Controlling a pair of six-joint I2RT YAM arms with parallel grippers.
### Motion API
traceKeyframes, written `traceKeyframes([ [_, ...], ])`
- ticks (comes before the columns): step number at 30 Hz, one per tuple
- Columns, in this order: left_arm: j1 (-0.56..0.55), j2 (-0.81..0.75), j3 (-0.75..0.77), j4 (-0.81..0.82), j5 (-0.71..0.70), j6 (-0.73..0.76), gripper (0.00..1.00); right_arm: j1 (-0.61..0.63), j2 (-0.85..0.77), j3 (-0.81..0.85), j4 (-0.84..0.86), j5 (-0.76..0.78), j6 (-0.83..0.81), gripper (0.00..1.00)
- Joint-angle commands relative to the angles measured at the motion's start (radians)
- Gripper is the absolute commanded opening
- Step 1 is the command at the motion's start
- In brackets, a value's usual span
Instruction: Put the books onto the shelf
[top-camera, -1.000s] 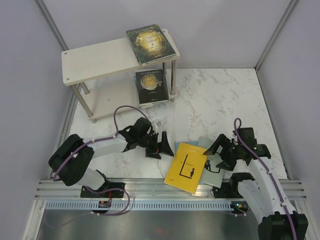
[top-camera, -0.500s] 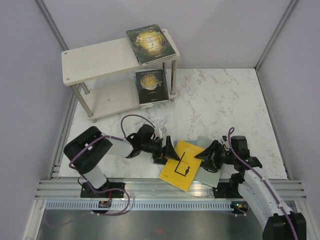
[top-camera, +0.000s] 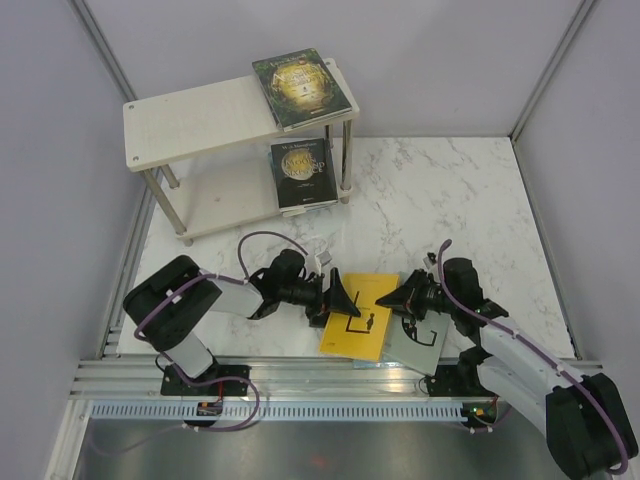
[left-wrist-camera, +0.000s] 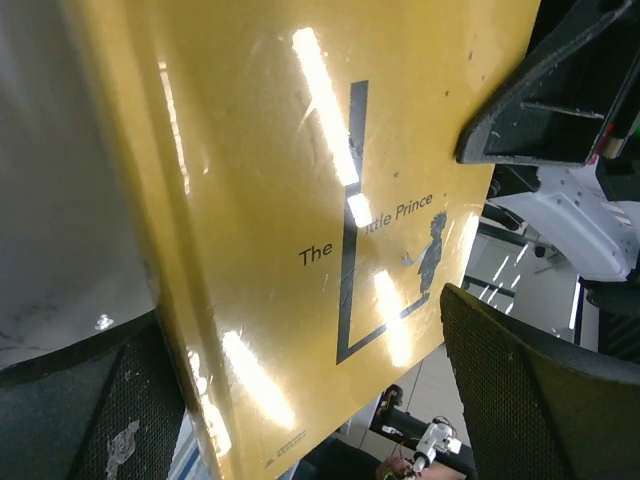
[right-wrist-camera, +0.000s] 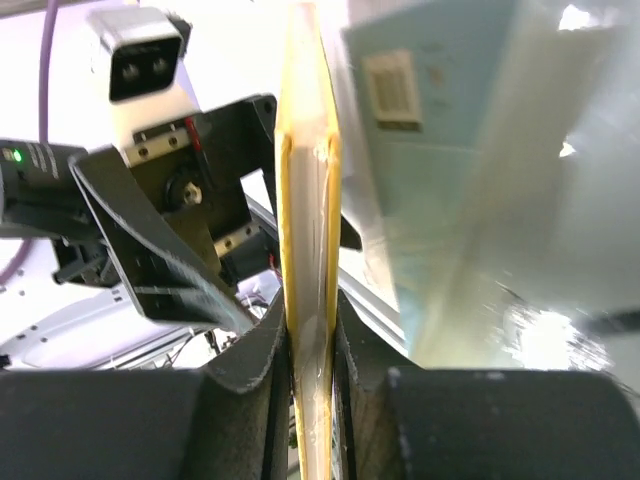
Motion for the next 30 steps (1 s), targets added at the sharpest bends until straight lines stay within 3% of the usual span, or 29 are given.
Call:
traceKeyframes([
  [1, -0.008, -0.102, 0.028, 0.054, 0.050, -0.040, 0.98, 0.012, 0.038, 0.119, 0.128, 0.003, 0.014, 0.00],
  [7, 0.041, -0.258, 0.020, -0.073, 0.027, 0.017, 0.98, 0.012, 0.072, 0.299, 0.111, -0.066, -0.015, 0.00],
  [10, 0.120, -0.349, 0.005, -0.112, 0.034, 0.019, 0.97, 0.012, 0.098, 0.365, 0.163, -0.114, 0.014, 0.00],
  [13, 0.173, -0.417, -0.007, -0.145, 0.054, 0.014, 0.90, 0.012, 0.128, 0.405, 0.261, -0.141, 0.072, 0.00],
  [17, 0.277, -0.560, -0.012, -0.182, 0.088, -0.009, 0.60, 0.012, 0.173, 0.440, 0.367, -0.178, 0.109, 0.00],
  [18, 0.292, -0.582, -0.010, -0.195, 0.093, -0.017, 0.40, 0.012, 0.188, 0.443, 0.378, -0.180, 0.120, 0.00],
  [19, 0.321, -0.601, -0.007, -0.201, 0.097, -0.027, 0.31, 0.012, 0.194, 0.445, 0.392, -0.181, 0.127, 0.00],
  [21, 0.341, -0.650, 0.003, -0.205, 0.120, -0.040, 0.21, 0.012, 0.214, 0.445, 0.448, -0.177, 0.167, 0.00],
  [23, 0.355, -0.667, 0.022, -0.205, 0.146, -0.047, 0.21, 0.013, 0.227, 0.448, 0.525, -0.169, 0.204, 0.00],
  [28, 0.355, -0.665, 0.085, -0.193, 0.185, -0.064, 0.47, 0.043, 0.277, 0.498, 0.588, -0.138, 0.235, 0.00],
  [29, 0.355, -0.665, 0.092, -0.193, 0.189, -0.066, 0.47, 0.058, 0.286, 0.517, 0.594, -0.135, 0.232, 0.00],
  [30, 0.355, -0.665, 0.105, -0.193, 0.189, -0.067, 0.39, 0.066, 0.303, 0.525, 0.599, -0.132, 0.233, 0.00],
])
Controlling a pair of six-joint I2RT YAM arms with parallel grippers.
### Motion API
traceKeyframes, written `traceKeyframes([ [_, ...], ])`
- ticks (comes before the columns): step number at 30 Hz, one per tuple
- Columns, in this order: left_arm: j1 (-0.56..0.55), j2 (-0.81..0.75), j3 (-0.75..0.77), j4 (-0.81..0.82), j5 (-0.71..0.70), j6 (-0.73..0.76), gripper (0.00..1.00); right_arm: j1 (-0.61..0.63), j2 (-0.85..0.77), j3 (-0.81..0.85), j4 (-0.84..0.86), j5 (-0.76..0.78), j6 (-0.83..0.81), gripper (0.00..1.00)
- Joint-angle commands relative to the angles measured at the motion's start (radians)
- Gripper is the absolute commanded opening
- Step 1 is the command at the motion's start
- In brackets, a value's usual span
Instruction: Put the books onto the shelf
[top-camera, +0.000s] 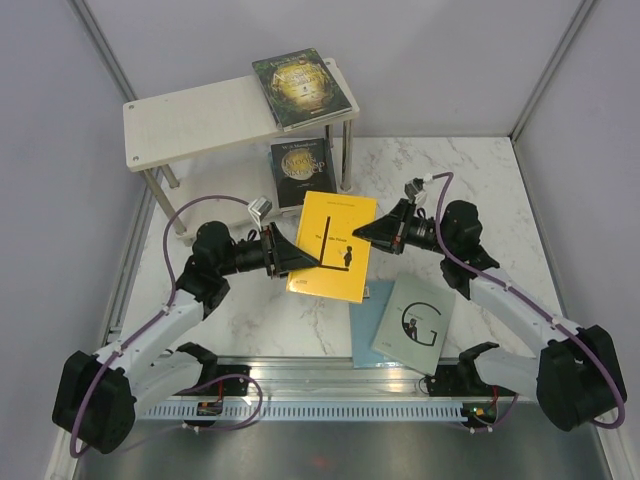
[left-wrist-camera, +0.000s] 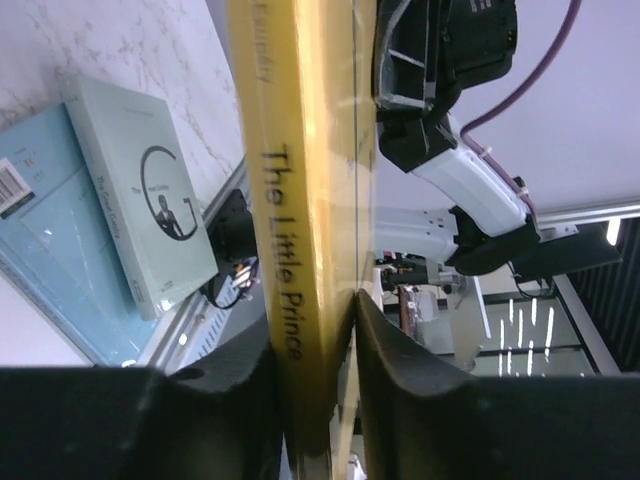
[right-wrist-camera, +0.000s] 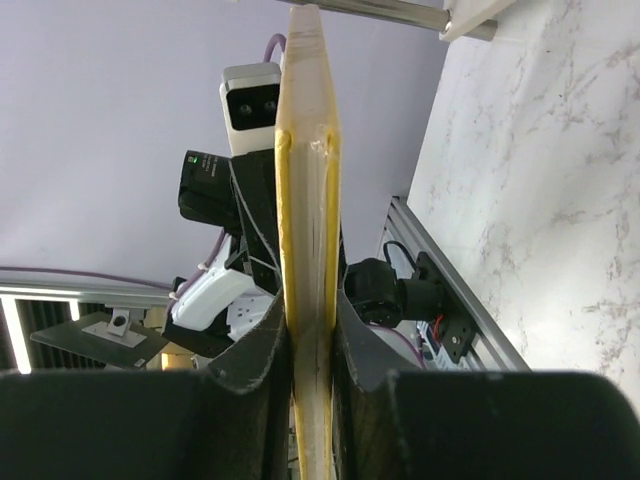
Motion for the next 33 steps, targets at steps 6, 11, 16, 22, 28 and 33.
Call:
traceKeyframes([
  [6, 0.007, -0.023, 0.139, -0.040, 0.037, -0.034, 0.02, 0.067, 0.055, 0.125, 0.161, 0.038, 0.059, 0.00],
  [11, 0.041, -0.037, 0.311, -0.236, -0.033, 0.038, 0.02, 0.091, 0.047, 0.174, 0.115, 0.068, 0.057, 0.88],
  [16, 0.073, -0.020, 0.515, -0.362, -0.099, 0.066, 0.02, 0.136, 0.038, 0.205, 0.118, 0.093, 0.082, 0.98],
  [22, 0.073, -0.017, 0.647, -0.382, -0.186, 0.060, 0.02, 0.182, 0.009, 0.242, 0.149, 0.159, 0.123, 0.98],
  [28, 0.075, -0.040, 0.664, -0.382, -0.260, 0.043, 0.02, 0.200, 0.012, 0.320, 0.179, 0.217, 0.168, 0.98],
  [33, 0.075, -0.057, 0.665, -0.408, -0.312, 0.032, 0.02, 0.206, 0.032, 0.392, 0.202, 0.277, 0.184, 0.97],
])
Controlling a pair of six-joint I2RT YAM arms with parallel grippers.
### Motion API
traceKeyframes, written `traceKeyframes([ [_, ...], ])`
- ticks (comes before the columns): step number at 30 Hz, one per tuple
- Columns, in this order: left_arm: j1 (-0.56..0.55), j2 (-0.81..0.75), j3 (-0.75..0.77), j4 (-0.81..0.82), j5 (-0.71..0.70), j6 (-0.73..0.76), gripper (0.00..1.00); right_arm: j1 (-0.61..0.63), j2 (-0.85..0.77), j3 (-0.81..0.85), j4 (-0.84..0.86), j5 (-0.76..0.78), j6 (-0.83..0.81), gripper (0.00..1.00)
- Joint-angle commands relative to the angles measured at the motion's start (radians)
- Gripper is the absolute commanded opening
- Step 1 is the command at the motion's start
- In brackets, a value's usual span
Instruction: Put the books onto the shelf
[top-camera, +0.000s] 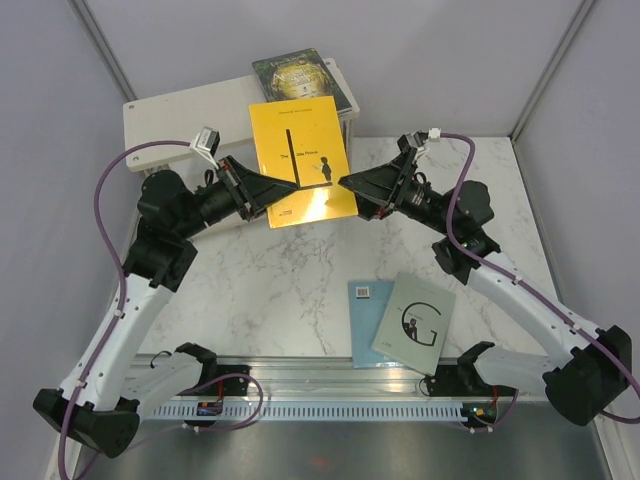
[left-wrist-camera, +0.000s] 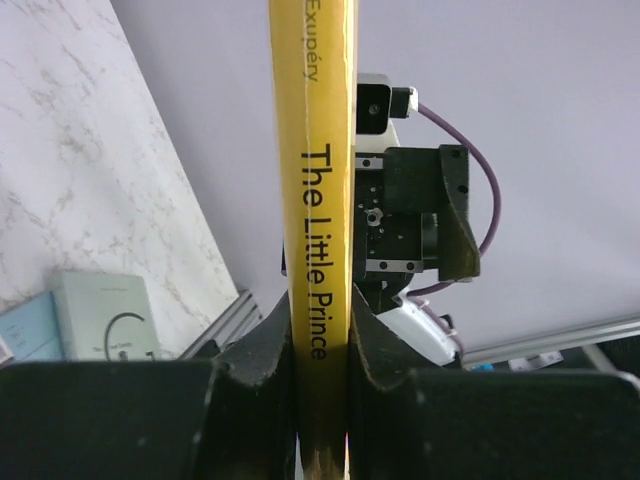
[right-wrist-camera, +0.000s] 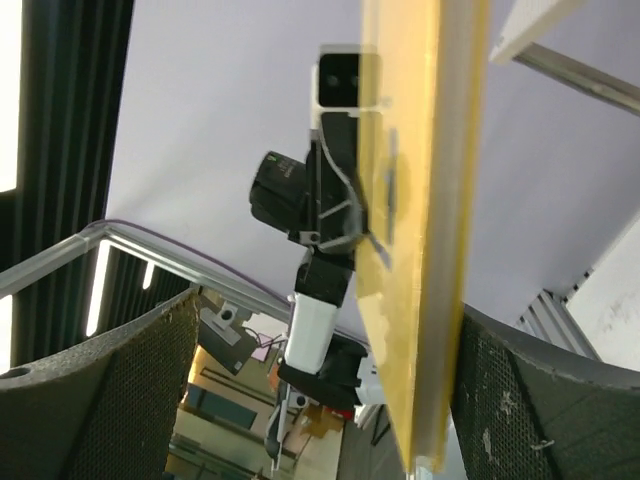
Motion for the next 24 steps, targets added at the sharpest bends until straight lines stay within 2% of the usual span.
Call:
traceKeyframes([
  [1, 0.001, -0.038, 0.055, 0.057, -0.063, -0.003, 0.02, 0.010, 0.010, 0.078, 0.086, 0.074, 0.029, 0.90],
  [3, 0.001, -0.046, 0.050, 0.039, -0.083, -0.003, 0.02, 0.014, 0.036, 0.095, 0.115, 0.083, 0.047, 0.78],
  [4, 0.000, -0.052, 0.048, 0.029, -0.116, 0.001, 0.02, 0.021, 0.046, 0.115, 0.151, 0.081, 0.067, 0.60],
  [9, 0.001, -0.072, 0.019, 0.025, -0.190, -0.015, 0.02, 0.044, 0.108, 0.184, 0.156, 0.054, 0.058, 0.26],
  [10, 0.001, -0.072, 0.019, 0.020, -0.208, -0.016, 0.02, 0.049, 0.116, 0.197, 0.143, 0.051, 0.046, 0.15],
  [12, 0.001, -0.069, 0.024, 0.017, -0.219, -0.016, 0.02, 0.050, 0.119, 0.206, 0.121, 0.051, 0.030, 0.02],
  [14, 0.001, -0.063, 0.039, 0.009, -0.219, -0.010, 0.06, 0.049, 0.126, 0.224, 0.087, 0.066, 0.003, 0.00],
  [15, 0.001, -0.056, 0.050, -0.001, -0.215, 0.010, 0.15, 0.046, 0.134, 0.241, 0.066, 0.068, -0.011, 0.00],
  [16, 0.001, -0.052, 0.064, -0.020, -0.213, 0.025, 0.30, 0.037, 0.160, 0.293, 0.010, 0.063, -0.028, 0.00],
  [17, 0.001, -0.052, 0.088, -0.059, -0.215, 0.040, 0.53, 0.027, 0.175, 0.330, -0.032, 0.060, -0.060, 0.00],
  [19, 0.003, -0.064, 0.114, -0.112, -0.244, 0.094, 0.69, -0.006, 0.230, 0.431, -0.107, 0.049, -0.072, 0.00],
  [20, 0.001, -0.070, 0.139, -0.171, -0.255, 0.114, 0.80, -0.019, 0.249, 0.465, -0.118, 0.046, -0.068, 0.00],
  [23, 0.009, -0.093, 0.162, -0.254, -0.285, 0.171, 0.92, -0.075, 0.344, 0.650, -0.210, -0.001, -0.074, 0.00],
  [24, 0.011, -0.101, 0.163, -0.273, -0.291, 0.186, 0.94, -0.101, 0.393, 0.765, -0.306, -0.014, -0.110, 0.00],
])
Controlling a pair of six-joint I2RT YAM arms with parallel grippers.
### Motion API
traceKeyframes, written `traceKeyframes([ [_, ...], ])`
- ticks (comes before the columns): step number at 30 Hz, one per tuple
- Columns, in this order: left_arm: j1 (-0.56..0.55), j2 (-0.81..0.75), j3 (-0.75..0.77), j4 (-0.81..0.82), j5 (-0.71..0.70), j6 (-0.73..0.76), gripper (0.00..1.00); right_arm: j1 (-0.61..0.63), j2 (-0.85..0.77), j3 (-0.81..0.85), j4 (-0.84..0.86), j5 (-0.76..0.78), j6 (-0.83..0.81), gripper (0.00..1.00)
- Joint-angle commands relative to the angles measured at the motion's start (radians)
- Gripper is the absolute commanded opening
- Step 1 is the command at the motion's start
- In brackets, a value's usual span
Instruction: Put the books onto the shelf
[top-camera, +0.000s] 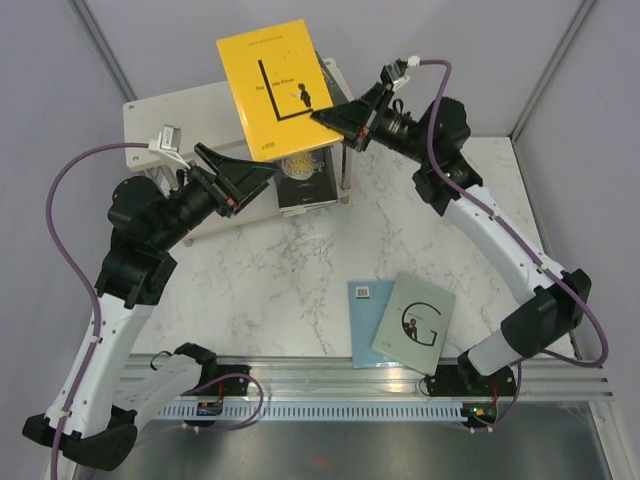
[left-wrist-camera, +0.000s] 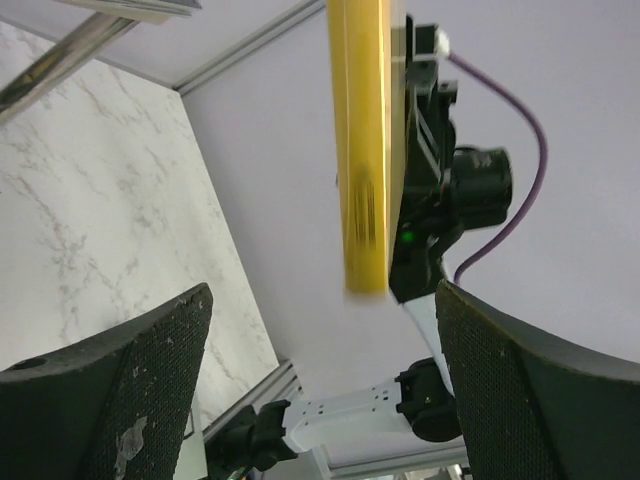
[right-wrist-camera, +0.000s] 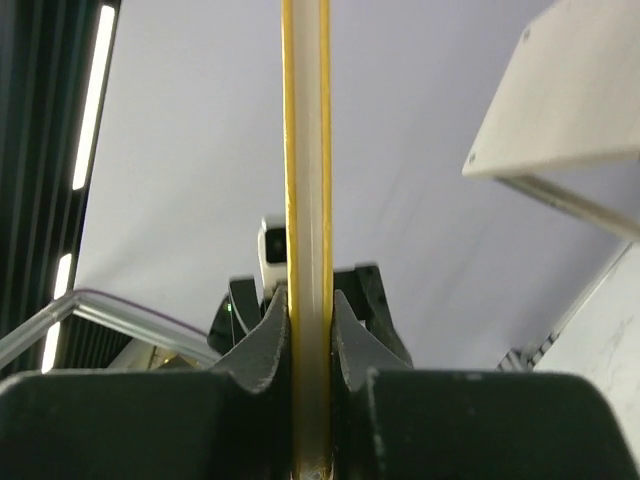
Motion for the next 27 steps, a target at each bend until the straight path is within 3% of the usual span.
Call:
traceKeyframes([
  [1, 0.009, -0.043, 0.048, -0.114, -0.063, 0.110, 0.94, -0.075, 0.082, 0.293, -0.126, -0.043, -0.077, 0.00],
  [6, 0.011, -0.091, 0.021, -0.153, -0.095, 0.124, 0.94, -0.148, 0.290, 0.632, -0.348, -0.154, -0.106, 0.00],
  [9, 0.011, -0.103, 0.021, -0.174, -0.109, 0.138, 0.93, -0.177, 0.373, 0.740, -0.484, -0.180, -0.134, 0.00],
  [27, 0.012, -0.120, 0.024, -0.229, -0.132, 0.175, 0.91, -0.234, 0.582, 0.881, -0.568, -0.140, -0.160, 0.00],
])
